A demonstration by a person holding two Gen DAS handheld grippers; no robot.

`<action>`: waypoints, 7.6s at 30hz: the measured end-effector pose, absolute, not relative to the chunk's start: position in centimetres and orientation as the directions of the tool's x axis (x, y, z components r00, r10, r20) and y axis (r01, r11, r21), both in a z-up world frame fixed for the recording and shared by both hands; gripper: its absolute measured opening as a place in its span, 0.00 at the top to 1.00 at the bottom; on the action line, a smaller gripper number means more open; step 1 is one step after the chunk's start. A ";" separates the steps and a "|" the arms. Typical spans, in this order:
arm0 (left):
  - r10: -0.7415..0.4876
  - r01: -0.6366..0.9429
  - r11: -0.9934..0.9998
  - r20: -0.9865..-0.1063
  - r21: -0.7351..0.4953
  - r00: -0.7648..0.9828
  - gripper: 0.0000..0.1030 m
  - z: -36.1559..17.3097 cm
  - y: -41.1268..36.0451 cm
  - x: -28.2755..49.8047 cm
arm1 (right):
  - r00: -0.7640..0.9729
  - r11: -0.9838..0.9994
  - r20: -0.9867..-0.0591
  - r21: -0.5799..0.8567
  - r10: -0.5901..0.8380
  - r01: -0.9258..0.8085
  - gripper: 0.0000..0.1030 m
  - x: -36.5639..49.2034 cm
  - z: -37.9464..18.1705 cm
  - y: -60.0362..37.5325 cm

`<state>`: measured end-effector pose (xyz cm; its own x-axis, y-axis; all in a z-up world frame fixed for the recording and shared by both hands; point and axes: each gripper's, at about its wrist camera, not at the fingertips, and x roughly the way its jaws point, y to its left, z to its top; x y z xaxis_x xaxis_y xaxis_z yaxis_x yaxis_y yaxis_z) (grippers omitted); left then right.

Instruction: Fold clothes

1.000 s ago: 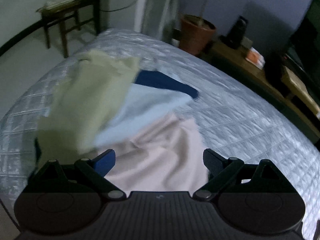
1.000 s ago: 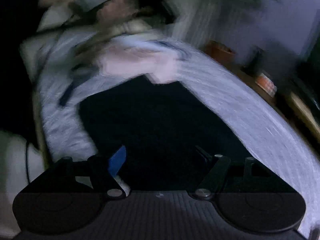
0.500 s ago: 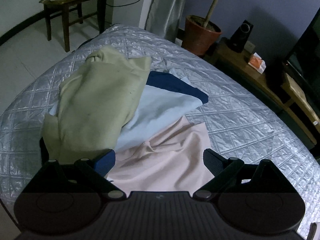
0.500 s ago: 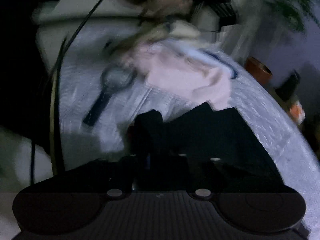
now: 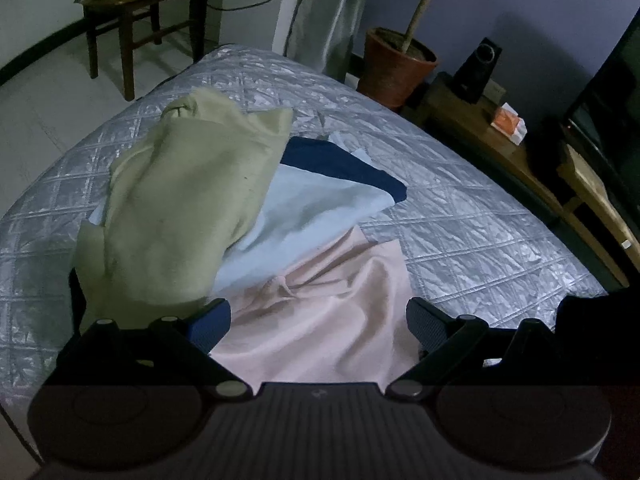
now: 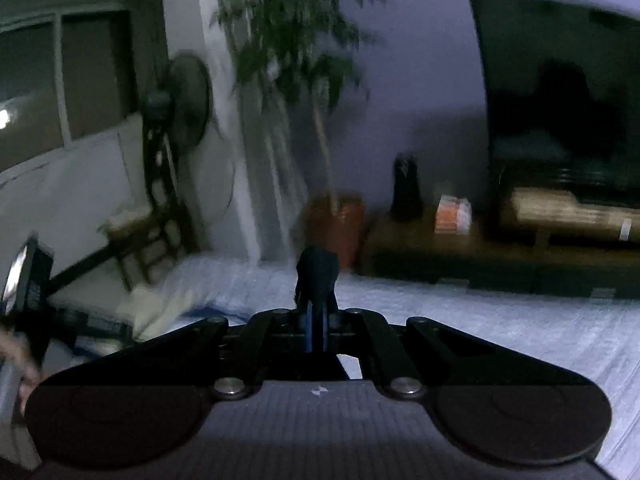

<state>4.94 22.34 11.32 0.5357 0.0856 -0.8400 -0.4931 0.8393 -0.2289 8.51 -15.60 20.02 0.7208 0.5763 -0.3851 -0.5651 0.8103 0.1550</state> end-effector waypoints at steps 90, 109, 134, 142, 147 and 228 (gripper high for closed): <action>0.076 -0.450 0.869 -0.844 -0.204 0.530 0.09 11.1 19.6 5.6 | 0.304 0.610 -0.695 0.242 0.652 -0.755 0.80 -6.2 6.2 -6.5; 0.075 -0.440 0.876 -0.845 -0.197 0.529 0.09 11.1 18.9 5.7 | 0.387 0.515 -0.786 -0.104 0.481 -0.851 0.50 -6.6 2.5 -3.3; 0.074 -0.435 0.879 -0.847 -0.194 0.527 0.09 10.9 18.7 5.8 | 0.476 0.513 -0.732 -0.201 0.488 -0.834 0.98 -7.1 3.9 -3.3; 0.077 -0.437 0.879 -0.848 -0.191 0.525 0.09 10.8 18.6 5.8 | 0.517 0.495 -0.652 -0.241 0.555 -0.835 0.98 -9.3 9.1 -5.2; 0.080 -0.438 0.879 -0.848 -0.188 0.525 0.09 10.8 18.6 5.8 | 0.509 0.474 -0.648 -0.250 0.566 -0.845 0.98 -11.1 8.7 -6.1; -0.009 0.014 1.000 -0.889 -0.003 0.459 0.09 4.6 -2.4 4.7 | 0.677 0.960 -0.705 0.016 0.209 -0.279 0.38 3.1 1.1 -21.8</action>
<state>4.72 -2.40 4.64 0.4587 -0.0089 -0.8886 0.0144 0.9999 -0.0026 3.12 -21.85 1.12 0.6775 0.2088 -0.7053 -0.2795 0.9600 0.0158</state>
